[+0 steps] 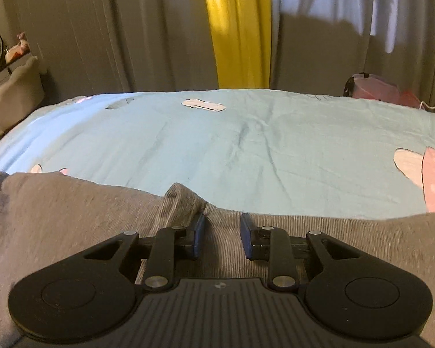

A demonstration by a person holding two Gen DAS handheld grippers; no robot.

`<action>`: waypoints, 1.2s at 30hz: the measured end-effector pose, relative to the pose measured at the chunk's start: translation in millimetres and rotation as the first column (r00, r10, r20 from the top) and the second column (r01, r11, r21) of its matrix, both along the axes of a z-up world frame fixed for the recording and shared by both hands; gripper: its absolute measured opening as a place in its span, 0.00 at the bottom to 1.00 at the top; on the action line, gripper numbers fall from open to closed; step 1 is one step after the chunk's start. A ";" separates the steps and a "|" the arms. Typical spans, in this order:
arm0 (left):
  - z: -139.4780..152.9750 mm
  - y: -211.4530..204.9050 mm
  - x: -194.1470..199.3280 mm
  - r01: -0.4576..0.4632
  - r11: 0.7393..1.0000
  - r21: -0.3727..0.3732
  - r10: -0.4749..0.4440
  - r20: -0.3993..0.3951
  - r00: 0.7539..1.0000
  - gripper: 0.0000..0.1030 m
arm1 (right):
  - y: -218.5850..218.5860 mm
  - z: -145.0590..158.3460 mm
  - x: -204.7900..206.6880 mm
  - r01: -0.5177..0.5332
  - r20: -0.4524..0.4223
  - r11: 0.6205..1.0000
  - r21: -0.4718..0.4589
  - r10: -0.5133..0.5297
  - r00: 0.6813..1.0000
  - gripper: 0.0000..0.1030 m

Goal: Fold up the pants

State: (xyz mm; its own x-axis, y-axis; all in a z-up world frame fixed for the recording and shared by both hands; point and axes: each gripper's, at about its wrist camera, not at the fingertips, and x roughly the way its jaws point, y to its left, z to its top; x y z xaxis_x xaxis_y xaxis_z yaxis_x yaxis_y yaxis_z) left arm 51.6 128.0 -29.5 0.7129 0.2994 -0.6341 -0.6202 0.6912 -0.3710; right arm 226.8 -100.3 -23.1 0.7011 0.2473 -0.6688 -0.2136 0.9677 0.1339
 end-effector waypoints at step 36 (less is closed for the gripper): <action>-47.1 182.0 -34.2 0.062 0.818 -0.571 0.097 0.244 0.965 0.82 | -128.4 -28.2 -183.1 -0.027 0.055 0.995 0.094 0.022 0.998 0.85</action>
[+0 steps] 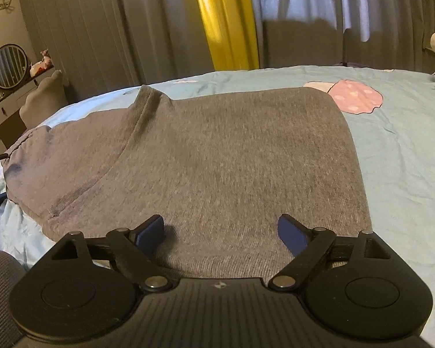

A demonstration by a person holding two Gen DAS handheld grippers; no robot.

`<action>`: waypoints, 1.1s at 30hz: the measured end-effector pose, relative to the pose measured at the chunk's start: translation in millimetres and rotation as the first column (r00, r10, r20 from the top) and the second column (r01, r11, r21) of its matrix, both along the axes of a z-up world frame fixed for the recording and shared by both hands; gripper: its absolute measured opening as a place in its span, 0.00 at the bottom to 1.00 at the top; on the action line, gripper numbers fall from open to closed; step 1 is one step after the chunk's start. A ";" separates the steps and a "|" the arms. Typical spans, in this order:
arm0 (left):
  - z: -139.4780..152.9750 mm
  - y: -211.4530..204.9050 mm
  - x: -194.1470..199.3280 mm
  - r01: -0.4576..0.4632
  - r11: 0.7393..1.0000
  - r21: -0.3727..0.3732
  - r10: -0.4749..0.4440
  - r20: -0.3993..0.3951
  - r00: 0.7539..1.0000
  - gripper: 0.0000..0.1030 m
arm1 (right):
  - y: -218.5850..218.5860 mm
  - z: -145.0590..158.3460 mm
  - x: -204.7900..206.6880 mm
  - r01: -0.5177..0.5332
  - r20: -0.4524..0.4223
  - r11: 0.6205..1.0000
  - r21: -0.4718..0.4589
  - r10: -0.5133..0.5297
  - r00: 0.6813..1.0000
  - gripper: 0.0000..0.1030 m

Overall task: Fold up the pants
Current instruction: 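Grasp the grey cuffs with the left tool and lift them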

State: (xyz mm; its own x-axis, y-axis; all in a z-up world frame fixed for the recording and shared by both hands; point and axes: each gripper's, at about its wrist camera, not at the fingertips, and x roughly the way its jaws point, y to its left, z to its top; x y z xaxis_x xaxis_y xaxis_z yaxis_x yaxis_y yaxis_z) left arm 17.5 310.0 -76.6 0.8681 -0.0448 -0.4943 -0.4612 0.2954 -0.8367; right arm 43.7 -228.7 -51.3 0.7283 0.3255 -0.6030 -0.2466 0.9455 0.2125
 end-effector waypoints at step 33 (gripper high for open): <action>160.2 -89.7 73.6 0.300 0.710 0.638 -0.388 -0.002 0.922 0.20 | -37.2 21.0 -5.8 0.191 0.012 0.976 0.108 -0.193 0.981 0.72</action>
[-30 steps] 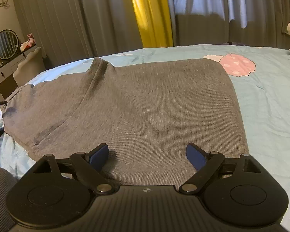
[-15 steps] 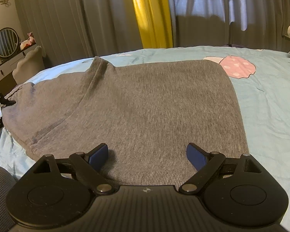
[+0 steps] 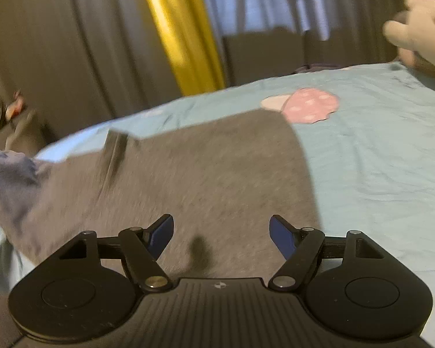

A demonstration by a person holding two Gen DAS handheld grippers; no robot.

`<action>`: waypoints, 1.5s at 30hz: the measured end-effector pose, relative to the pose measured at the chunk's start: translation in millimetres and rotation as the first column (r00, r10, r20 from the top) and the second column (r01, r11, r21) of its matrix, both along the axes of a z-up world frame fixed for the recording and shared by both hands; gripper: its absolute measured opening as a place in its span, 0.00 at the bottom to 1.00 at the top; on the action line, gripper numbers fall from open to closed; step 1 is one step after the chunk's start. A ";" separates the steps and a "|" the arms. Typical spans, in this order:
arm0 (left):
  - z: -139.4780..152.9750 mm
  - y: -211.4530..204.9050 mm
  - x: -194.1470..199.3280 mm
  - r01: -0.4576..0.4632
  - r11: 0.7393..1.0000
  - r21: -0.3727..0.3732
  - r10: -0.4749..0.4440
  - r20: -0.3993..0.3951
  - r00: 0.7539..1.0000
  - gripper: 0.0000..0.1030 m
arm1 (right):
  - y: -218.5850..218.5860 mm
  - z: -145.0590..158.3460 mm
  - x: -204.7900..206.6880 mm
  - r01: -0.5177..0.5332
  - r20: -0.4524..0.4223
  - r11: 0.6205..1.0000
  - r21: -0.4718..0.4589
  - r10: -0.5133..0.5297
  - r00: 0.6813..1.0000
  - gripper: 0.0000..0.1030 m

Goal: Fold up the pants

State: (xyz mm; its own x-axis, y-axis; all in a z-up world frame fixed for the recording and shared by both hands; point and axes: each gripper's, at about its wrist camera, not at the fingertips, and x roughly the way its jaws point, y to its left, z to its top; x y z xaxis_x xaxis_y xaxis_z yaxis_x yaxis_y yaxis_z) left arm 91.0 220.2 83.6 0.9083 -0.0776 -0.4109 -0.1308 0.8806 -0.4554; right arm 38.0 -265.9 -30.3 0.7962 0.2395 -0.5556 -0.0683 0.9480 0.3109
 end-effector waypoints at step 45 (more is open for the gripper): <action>-98.2 -147.8 -27.1 0.080 0.997 -0.018 -0.082 -0.306 0.949 0.90 | -28.8 -39.4 92.6 0.112 -0.372 0.749 0.653 0.189 0.909 0.56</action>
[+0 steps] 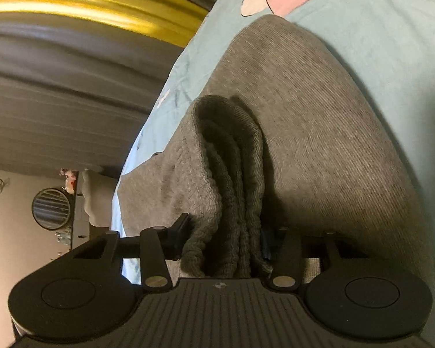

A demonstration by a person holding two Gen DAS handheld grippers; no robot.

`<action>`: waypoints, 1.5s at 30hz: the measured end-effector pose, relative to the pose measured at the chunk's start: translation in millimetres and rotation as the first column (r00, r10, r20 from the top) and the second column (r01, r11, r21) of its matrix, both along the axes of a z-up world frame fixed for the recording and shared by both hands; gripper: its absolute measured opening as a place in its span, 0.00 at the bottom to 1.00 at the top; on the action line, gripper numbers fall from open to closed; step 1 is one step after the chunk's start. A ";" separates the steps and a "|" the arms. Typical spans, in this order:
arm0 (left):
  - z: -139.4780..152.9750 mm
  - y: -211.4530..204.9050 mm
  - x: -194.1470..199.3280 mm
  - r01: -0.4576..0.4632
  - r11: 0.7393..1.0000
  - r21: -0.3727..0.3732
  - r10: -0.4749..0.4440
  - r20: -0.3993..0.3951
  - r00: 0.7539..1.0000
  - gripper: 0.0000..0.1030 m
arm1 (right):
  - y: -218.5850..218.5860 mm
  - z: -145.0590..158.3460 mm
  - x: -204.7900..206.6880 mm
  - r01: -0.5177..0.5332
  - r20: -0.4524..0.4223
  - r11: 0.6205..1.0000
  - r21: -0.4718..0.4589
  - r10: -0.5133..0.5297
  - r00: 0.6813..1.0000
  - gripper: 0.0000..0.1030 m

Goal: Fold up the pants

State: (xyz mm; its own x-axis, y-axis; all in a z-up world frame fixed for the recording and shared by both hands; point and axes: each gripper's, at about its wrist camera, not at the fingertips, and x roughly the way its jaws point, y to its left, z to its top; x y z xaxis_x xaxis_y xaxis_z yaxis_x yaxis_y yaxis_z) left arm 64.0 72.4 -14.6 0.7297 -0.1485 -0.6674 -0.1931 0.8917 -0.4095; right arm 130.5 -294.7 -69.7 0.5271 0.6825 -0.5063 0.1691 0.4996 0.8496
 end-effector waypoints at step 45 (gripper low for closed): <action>0.4 -3.4 3.9 0.020 0.999 -0.032 -0.022 -0.066 0.998 0.90 | -58.7 25.0 -30.1 0.036 0.063 0.955 -0.293 -0.019 0.998 0.91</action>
